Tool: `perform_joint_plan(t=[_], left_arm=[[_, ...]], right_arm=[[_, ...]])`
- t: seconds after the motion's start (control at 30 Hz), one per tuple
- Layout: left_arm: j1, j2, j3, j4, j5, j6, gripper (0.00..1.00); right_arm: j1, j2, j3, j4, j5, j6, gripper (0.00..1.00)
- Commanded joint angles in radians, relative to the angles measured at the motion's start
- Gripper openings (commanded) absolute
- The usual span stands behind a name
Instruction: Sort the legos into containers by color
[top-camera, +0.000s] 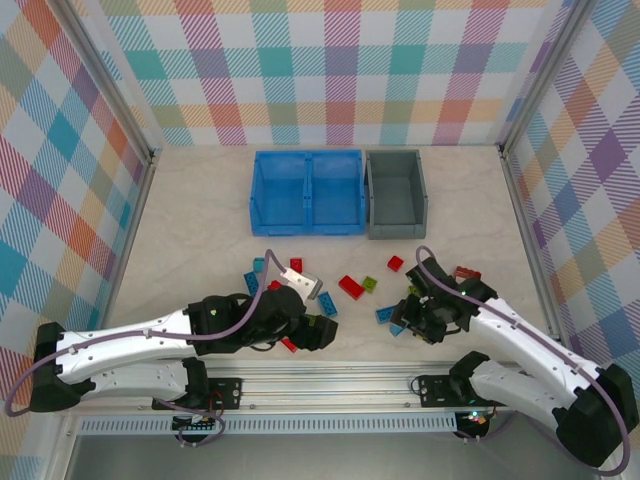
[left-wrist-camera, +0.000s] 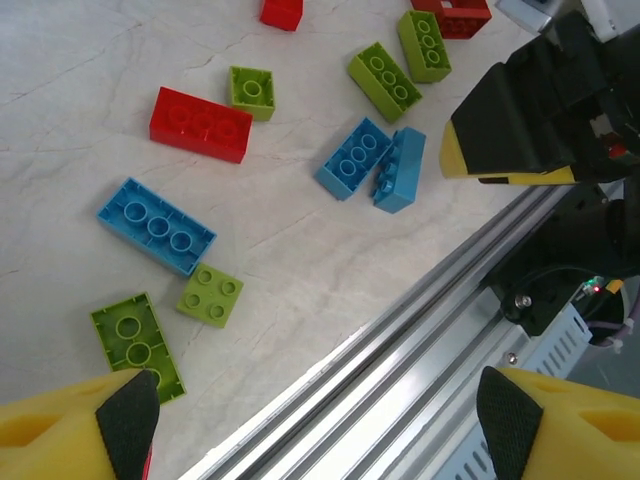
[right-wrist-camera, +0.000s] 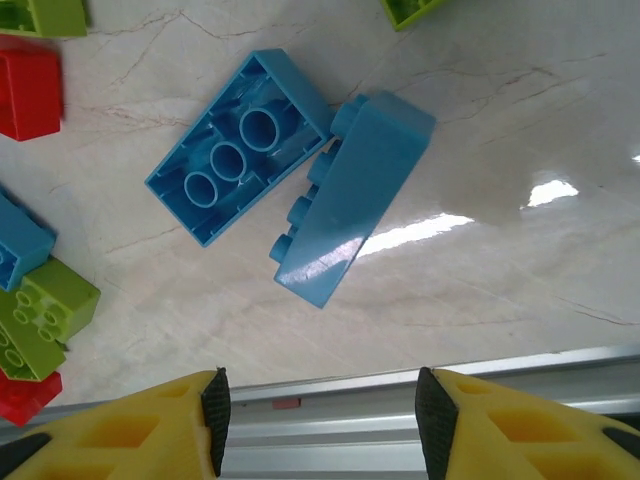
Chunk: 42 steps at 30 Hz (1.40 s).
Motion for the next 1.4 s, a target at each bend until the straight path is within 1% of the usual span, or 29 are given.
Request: perform_joint_plan(t=[0.0,0.13,0.27,0.5,0.77,0.87,0.93,1.0,1.07,1.13,1.23,1.3,1.37], left_arm=[[-0.019,-0.016,-0.028,0.072,-0.1,-0.058,0.84],[-0.019,-0.008,-0.04,0.099,-0.1,-0.06,0.83],[-0.02,-0.001,-0.039,0.087,-0.094,-0.059,0.83],[-0.02,-0.036,-0.049,0.069,-0.11,-0.063,0.83],[-0.021,-0.035,-0.053,0.08,-0.104,-0.065,0.83],[-0.021,-0.033,-0.054,0.088,-0.103,-0.065,0.83],[-0.02,-0.029,-0.054,0.095,-0.102,-0.064,0.83],[-0.02,-0.023,-0.052,0.103,-0.1,-0.064,0.83],[-0.02,-0.013,-0.048,0.109,-0.096,-0.063,0.83],[-0.021,-0.003,-0.041,0.115,-0.093,-0.063,0.82],[-0.021,0.009,-0.021,0.123,-0.1,-0.061,0.82],[-0.021,0.017,0.008,0.126,-0.114,-0.054,0.82],[-0.021,0.021,0.049,0.123,-0.149,-0.046,0.83]], right_arm=[[0.019,0.025,-0.036,0.066,0.023,0.064,0.53],[0.023,0.068,-0.056,0.133,0.019,0.063,0.53],[0.023,0.123,-0.061,0.171,0.02,0.062,0.54],[0.023,0.191,-0.073,0.17,0.056,0.066,0.52],[0.023,0.258,-0.08,0.203,0.089,0.058,0.52],[0.023,0.27,-0.079,0.204,0.109,0.061,0.5],[0.023,0.277,-0.074,0.203,0.127,0.056,0.45],[0.023,0.284,-0.07,0.201,0.141,0.048,0.37],[0.022,0.282,-0.061,0.18,0.155,0.045,0.27],[0.025,0.249,-0.05,0.142,0.177,0.043,0.22],[0.035,0.161,-0.003,0.039,0.226,0.019,0.18],[0.04,0.117,0.07,-0.03,0.263,-0.023,0.17],[0.038,0.116,0.176,-0.065,0.3,-0.103,0.17]])
